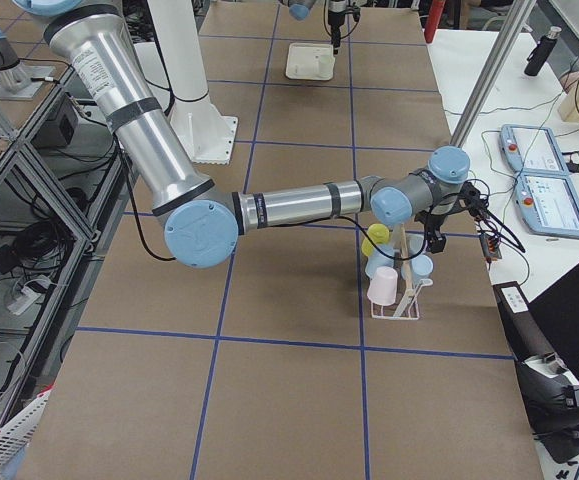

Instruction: Transfer IKEA cup to right arm and place on rack

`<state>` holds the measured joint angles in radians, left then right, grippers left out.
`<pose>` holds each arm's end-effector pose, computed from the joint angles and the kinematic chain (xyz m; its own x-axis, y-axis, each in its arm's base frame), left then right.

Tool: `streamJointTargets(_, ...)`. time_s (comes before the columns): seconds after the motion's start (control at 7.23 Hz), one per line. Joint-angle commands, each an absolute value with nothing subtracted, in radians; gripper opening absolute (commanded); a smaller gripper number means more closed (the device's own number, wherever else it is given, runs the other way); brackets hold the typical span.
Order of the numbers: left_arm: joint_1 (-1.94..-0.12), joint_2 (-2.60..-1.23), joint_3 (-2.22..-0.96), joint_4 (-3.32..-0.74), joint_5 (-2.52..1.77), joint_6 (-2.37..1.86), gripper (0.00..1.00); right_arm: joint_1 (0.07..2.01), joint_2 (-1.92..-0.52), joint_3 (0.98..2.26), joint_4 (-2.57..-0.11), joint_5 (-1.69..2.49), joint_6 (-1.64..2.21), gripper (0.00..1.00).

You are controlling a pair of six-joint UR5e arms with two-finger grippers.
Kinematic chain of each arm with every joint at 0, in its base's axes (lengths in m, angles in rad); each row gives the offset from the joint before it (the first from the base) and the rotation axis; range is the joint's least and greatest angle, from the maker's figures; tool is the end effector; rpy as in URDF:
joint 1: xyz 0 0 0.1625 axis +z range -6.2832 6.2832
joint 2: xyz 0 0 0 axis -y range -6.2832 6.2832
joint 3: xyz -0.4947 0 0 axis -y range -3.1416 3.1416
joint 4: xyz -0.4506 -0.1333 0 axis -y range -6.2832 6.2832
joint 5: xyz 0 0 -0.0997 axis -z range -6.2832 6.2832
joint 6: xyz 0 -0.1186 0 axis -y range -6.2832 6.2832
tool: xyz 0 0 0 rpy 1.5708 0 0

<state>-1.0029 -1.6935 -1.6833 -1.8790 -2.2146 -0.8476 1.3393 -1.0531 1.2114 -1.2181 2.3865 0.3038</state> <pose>0.2882 -0.5672 0.5781 0.6809 -0.0831 -0.7276 0.0757 0.9962 -0.0430 -0.1417 -0.8055 0.5435 0.6184 -0.2268 0.7524 0.0158 0.9608 0.2766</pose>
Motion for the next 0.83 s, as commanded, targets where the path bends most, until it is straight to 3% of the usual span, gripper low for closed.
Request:
streamJointTargets(0.0, -0.951, -1.690, -1.675, -1.878, -2.215, -0.851, 0.98, 1.341, -1.055, 1.212, -1.218, 2.388, 0.305, 0.98)
streamJointTargets(0.14, -0.951, -1.687, -1.683, -1.878, -2.218, -0.853, 0.87, 1.341, -1.058, 1.221, -1.218, 2.390, 0.305, 0.98)
streamJointTargets(0.28, -0.950, -1.684, -1.677, -1.878, -2.224, -0.856, 0.26, 1.341, -1.065, 1.233, -1.218, 2.390, 0.305, 0.98)
streamJointTargets(0.42, -0.948, -1.686, -1.677, -1.878, -2.224, -0.853, 0.00, 1.341, -1.066, 1.238, -1.218, 2.405, 0.322, 0.98)
streamJointTargets(0.69, -0.954, -1.681, -1.692, -1.870, -2.268, -0.854, 0.00, 1.341, -1.066, 1.253, -1.218, 2.418, 0.345, 0.98)
